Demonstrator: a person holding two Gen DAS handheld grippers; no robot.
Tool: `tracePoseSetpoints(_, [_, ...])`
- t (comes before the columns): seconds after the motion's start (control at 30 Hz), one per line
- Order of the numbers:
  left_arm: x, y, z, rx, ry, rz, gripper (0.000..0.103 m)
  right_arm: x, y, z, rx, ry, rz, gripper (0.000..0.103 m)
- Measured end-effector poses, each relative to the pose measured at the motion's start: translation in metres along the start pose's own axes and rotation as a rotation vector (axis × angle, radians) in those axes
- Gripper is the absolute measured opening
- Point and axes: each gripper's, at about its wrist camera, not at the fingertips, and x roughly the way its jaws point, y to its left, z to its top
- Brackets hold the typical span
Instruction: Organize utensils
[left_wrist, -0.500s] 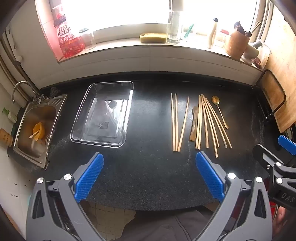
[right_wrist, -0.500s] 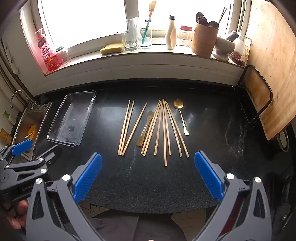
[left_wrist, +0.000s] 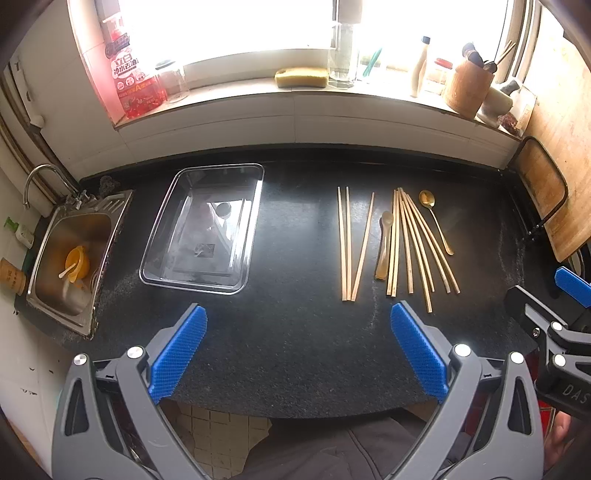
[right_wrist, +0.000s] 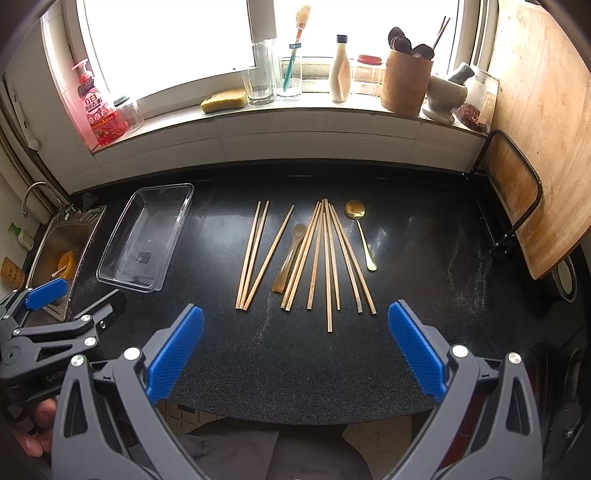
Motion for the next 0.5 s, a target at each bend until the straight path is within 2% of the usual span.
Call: tracePoseSetpoints(0.5, [-0.0017,-0.0032,-0.0048,-0.003,-0.004,-0.007,0.097,-0.0014,-0.0008,-0.0006,-0.001,-0.003,0.001,0.097])
